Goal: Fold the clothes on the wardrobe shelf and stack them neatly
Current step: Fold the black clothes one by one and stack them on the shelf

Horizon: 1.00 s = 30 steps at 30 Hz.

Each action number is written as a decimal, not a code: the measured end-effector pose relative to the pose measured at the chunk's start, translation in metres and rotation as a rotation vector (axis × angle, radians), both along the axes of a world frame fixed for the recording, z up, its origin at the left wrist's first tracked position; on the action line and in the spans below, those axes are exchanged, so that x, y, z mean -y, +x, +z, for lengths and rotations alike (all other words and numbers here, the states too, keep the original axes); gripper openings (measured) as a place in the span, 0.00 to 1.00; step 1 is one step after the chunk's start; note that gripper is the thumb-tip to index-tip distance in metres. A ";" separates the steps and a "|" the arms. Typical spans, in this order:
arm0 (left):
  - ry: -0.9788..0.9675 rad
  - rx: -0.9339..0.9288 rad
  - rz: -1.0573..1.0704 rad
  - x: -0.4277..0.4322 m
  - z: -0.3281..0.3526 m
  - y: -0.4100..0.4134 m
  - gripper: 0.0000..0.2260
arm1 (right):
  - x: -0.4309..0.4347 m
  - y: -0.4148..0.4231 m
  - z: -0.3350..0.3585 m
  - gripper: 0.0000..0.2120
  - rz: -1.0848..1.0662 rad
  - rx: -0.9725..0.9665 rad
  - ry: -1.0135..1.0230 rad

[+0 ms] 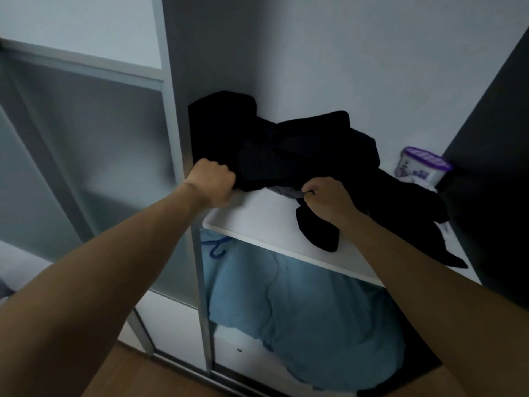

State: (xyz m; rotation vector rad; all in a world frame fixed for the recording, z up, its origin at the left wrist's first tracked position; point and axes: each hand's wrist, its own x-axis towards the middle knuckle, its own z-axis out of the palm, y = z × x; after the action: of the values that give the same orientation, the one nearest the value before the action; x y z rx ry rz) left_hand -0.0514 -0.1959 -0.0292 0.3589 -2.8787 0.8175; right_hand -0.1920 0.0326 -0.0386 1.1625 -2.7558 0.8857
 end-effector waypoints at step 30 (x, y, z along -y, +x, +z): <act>0.213 0.210 0.492 0.206 0.010 0.046 0.07 | 0.254 0.022 -0.031 0.33 0.087 -0.456 0.539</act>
State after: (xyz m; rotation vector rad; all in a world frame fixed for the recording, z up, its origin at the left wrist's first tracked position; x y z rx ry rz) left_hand -0.0052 -0.4017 -0.0194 1.1000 -3.1251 0.6358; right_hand -0.1698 -0.2214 -0.0701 1.3418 -2.6198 -0.1465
